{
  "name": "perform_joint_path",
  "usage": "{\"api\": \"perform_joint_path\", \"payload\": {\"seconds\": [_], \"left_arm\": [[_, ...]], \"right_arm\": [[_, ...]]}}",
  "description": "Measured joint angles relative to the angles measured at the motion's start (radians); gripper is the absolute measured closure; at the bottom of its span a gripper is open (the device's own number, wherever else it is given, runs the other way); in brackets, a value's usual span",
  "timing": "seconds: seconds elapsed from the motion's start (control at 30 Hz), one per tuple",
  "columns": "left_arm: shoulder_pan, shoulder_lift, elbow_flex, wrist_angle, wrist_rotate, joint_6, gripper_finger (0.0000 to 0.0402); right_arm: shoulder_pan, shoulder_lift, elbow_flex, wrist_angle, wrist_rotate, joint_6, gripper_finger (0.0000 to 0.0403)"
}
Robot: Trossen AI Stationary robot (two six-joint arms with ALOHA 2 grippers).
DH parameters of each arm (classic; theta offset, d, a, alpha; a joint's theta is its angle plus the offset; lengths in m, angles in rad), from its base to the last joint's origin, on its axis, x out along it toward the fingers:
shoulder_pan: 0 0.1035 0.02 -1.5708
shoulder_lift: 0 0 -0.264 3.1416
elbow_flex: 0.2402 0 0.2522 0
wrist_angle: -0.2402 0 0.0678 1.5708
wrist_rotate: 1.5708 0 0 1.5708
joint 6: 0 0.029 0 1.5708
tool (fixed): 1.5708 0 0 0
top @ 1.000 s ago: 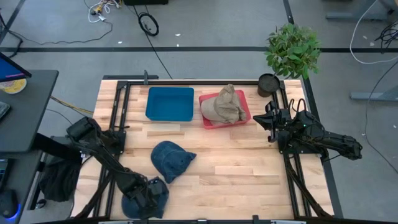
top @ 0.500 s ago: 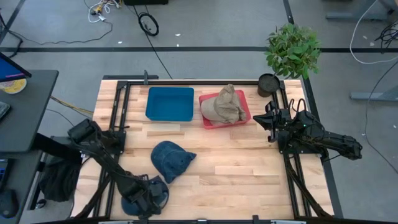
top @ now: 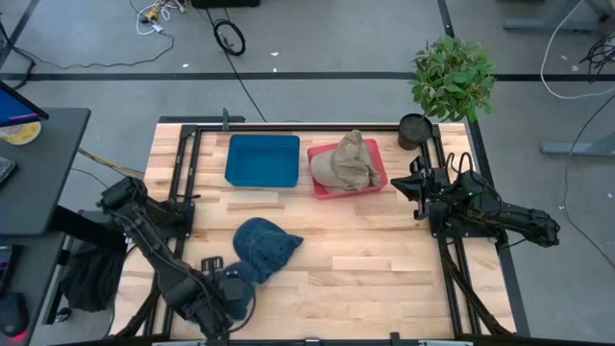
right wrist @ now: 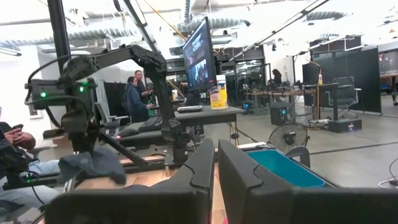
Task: Pick & Place hat
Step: Put the bottom dark blue cap into the blue bin
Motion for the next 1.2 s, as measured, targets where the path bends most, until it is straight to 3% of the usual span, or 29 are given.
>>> {"api": "perform_joint_path", "payload": {"seconds": [0.27, 0.47, 0.63, 0.83, 1.2], "left_arm": [[0.092, 0.0, 0.103, -0.272, -0.15, 0.298, 0.0391], [0.267, -0.004, 0.12, -0.31, -0.262, 0.526, 0.0391], [0.44, -0.009, 0.12, -0.266, -0.322, 0.732, 0.0391], [0.666, -0.05, 0.12, -0.071, -0.349, 0.939, 0.0391], [1.005, -0.074, 0.118, 0.056, -0.271, 1.269, 0.0391]], "right_arm": [[0.0, 0.0, 0.0, -0.001, 0.0, 0.0, 0.0376], [0.0, 0.0, 0.0, -0.001, 0.0, 0.0, 0.0376], [0.0, 0.0, 0.0, -0.001, 0.0, 0.0, 0.0376], [0.0, 0.0, 0.0, -0.001, 0.0, 0.0, 0.0376], [0.0, 0.0, 0.0, -0.001, 0.0, 0.0, 0.0376]]}}
